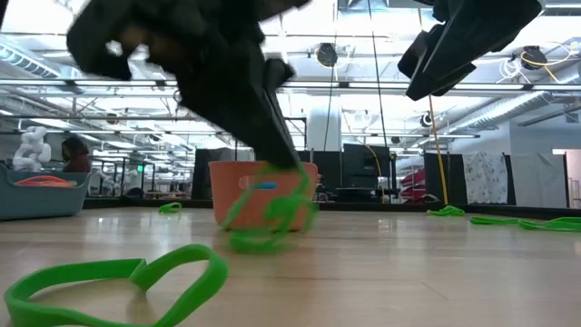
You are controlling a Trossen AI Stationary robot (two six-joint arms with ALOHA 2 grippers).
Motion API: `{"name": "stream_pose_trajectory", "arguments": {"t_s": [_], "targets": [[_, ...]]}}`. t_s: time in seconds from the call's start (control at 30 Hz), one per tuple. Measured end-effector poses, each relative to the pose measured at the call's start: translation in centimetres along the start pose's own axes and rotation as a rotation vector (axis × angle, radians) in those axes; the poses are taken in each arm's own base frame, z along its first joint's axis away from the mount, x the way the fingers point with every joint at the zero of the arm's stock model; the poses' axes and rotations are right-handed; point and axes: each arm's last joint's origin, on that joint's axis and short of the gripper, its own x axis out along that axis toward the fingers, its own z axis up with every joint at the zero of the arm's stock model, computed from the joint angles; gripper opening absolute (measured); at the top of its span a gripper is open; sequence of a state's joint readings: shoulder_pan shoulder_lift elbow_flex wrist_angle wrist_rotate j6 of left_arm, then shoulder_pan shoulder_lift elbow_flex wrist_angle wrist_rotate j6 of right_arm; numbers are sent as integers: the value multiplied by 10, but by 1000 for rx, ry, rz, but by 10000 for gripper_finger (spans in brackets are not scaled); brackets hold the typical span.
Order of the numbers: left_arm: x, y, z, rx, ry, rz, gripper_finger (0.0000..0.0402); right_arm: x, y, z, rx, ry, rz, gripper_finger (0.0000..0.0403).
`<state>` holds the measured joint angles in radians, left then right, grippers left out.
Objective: Sort rubber bands into baskets
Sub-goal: Put the green rubber band into the green bin
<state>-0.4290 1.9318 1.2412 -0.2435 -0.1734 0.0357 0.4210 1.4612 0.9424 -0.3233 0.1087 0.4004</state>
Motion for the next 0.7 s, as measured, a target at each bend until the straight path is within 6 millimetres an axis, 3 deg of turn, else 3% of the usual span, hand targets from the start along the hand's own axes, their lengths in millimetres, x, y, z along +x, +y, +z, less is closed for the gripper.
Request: {"name": "stream_pose_trajectory", "arguments": {"t_s": [0.13, 0.43, 0.53, 0.7], "targets": [[-31, -4, 12, 19, -18, 65, 1, 0, 0, 0, -1, 4, -1, 132], [-94, -18, 23, -5, -114, 14, 1, 0, 0, 0, -20, 3, -1, 132], [-111, -28, 17, -52, -67, -29, 0, 0, 0, 0, -19, 2, 0, 132], [-138, -44, -7, -287, 142, -82, 0, 0, 0, 0, -20, 3, 0, 132]]}}
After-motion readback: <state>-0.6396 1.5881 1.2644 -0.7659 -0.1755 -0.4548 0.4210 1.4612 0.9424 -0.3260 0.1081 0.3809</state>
